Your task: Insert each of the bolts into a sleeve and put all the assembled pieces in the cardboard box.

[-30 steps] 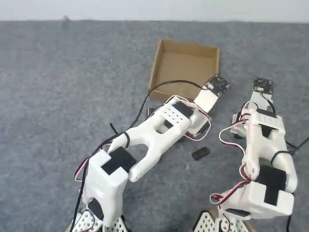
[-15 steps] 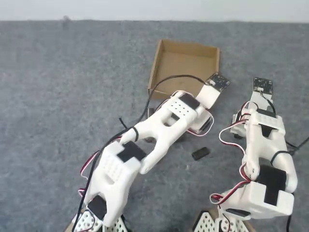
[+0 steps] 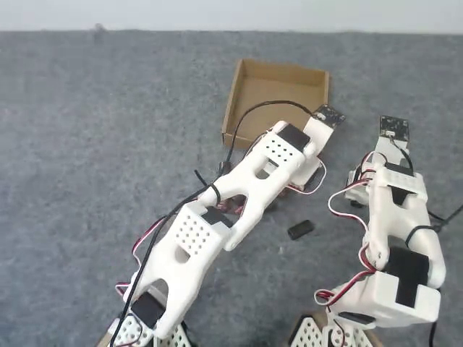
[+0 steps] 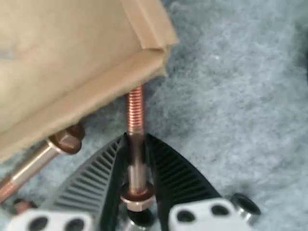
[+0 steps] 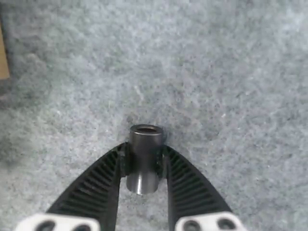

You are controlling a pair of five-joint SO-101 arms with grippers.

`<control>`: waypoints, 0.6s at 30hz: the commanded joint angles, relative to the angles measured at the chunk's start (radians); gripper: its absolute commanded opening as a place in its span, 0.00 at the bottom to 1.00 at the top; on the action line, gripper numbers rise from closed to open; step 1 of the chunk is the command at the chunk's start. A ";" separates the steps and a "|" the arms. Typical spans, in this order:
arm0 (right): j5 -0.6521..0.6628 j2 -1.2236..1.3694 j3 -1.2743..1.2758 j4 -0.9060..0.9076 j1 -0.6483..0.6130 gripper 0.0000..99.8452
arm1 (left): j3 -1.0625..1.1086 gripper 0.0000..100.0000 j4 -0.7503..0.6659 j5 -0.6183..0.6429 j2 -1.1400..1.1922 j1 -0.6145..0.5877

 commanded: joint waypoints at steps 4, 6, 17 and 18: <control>-0.006 -0.045 -0.041 -0.021 0.007 0.01 | 0.058 0.01 0.081 -0.068 -0.203 -0.029; -0.006 -0.045 -0.041 -0.021 0.007 0.01 | 0.137 0.01 0.069 -0.071 -0.295 -0.048; -0.006 -0.045 -0.041 -0.021 0.007 0.01 | 0.877 0.01 -0.245 -0.132 -0.988 -0.157; -0.006 -0.045 -0.041 -0.021 0.007 0.01 | 0.932 0.01 -0.270 -0.114 -1.045 -0.198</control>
